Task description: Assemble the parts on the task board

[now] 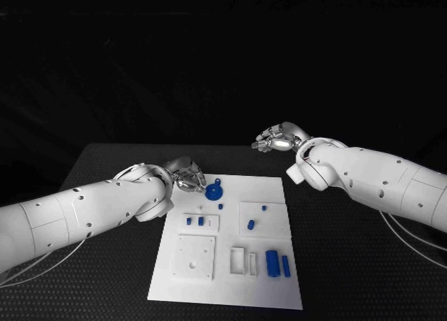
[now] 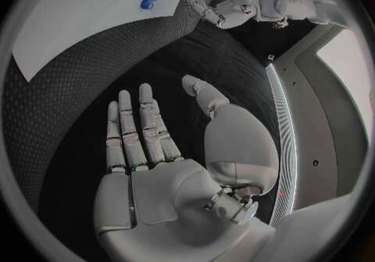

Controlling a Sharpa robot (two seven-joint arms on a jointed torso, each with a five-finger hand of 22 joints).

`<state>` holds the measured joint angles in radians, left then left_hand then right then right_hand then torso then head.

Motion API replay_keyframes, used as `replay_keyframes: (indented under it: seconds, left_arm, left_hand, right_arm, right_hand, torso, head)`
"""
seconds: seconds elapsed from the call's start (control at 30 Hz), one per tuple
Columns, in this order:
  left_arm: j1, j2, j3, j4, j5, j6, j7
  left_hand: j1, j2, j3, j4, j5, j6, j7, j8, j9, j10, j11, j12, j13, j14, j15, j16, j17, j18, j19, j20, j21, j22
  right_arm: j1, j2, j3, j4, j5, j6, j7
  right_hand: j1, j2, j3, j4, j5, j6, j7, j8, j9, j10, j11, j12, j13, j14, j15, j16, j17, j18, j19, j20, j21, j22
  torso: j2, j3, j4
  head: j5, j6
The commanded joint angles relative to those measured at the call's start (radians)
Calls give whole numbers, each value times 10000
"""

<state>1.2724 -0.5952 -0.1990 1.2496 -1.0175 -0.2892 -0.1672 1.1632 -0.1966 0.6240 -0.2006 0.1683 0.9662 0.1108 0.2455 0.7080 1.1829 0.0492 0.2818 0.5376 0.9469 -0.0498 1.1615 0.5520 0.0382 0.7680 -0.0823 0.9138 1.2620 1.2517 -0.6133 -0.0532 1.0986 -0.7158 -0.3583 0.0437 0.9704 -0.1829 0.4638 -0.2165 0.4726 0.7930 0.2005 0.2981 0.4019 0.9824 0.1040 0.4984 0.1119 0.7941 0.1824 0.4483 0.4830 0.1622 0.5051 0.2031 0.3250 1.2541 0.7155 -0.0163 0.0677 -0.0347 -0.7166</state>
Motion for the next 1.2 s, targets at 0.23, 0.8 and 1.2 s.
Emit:
replay_keyframes:
  seconds: [0.23, 0.8, 1.2]
  left_arm:
    - [-121, 410, -158, -315, -1720, -139, 1124]
    - [-483, 884, -293, -655, -3318, 74, 1814]
    - [-635, 1174, -346, -912, -3458, -22, 1887]
  left_hand:
    - [73, 1, -49, -226, -423, -4, -18, -118, -201, 109, 163, -743, -534, 58, 139, -133, 40, -27, -49, -526, -99, 64]
    - [81, -478, -161, -117, -1040, -578, -84, -477, -695, -268, 451, -1910, -1413, -158, 396, -391, 159, 61, -203, -267, -400, 167]
    - [173, -385, -142, -104, -967, -542, -13, -438, -780, -217, 465, -2020, -1547, -19, 391, -291, 252, 106, -71, -276, -357, 237]
  right_arm:
    - [-5, 48, 5, -4, 5, 146, 76]
    - [-5, 36, 6, 44, -4, 134, 82]
    - [-4, 31, 6, 89, -8, 139, 72]
  right_hand:
    - [-49, 4, 0, 42, 27, 69, 42, 55, -16, -926, 541, 36, -12, -77, -21, 70, -16, -44, -47, 9, -57, 17]
    - [-40, 12, 0, 36, 24, 69, 41, 58, -19, -926, 542, 42, -24, -77, -21, 75, -22, -43, -43, 10, -68, 27]
    - [-33, 10, -3, 30, 24, 67, 42, 60, -21, -927, 542, 46, -34, -78, -21, 79, -26, -42, -41, 10, -77, 33]
  torso:
    - [0, -2, -2]
    - [28, -26, -22]
    - [36, -23, -29]
  head:
    - [-14, 21]
    - [-122, 54]
    - [-181, 26]
